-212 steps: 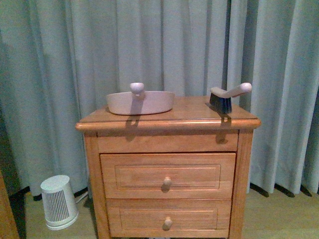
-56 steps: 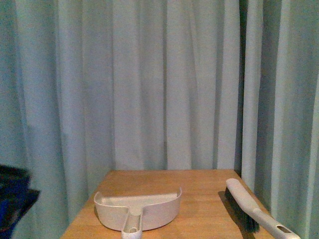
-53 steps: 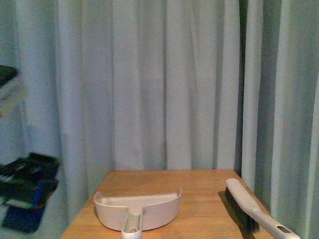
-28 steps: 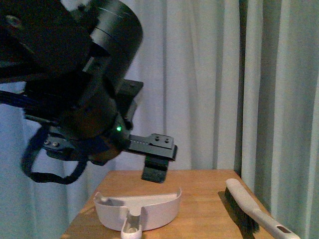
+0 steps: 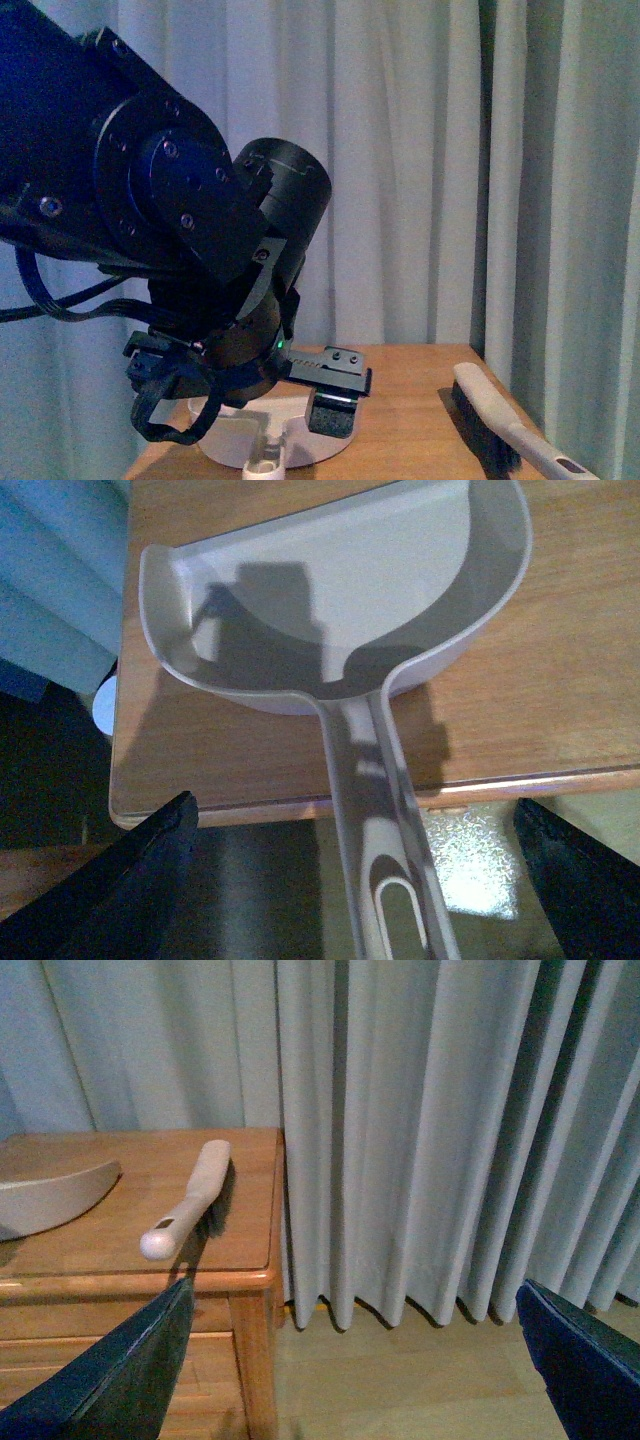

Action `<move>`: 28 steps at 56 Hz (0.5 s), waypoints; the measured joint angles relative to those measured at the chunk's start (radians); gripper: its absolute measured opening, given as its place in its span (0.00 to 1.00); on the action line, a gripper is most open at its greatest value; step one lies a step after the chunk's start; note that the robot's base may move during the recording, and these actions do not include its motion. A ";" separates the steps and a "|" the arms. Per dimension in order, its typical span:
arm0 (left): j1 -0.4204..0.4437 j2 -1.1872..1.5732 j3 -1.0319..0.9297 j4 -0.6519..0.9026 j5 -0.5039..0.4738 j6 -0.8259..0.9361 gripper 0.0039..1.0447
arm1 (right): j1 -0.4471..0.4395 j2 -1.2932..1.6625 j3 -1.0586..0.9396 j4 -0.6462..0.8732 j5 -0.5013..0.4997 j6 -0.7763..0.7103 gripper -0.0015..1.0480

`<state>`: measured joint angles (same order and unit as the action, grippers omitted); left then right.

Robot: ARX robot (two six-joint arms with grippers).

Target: Clean up trash

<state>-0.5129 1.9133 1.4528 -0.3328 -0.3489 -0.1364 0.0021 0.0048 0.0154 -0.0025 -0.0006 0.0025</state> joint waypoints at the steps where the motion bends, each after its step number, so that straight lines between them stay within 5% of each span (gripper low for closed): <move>1: 0.003 0.005 0.000 0.003 0.000 0.000 0.93 | 0.000 0.000 0.000 0.000 0.000 0.000 0.93; 28: 0.027 0.097 -0.032 0.058 0.037 -0.019 0.93 | 0.000 0.000 0.000 0.000 0.000 0.000 0.93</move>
<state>-0.4862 2.0106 1.4208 -0.2745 -0.3122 -0.1551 0.0021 0.0048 0.0154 -0.0025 -0.0006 0.0029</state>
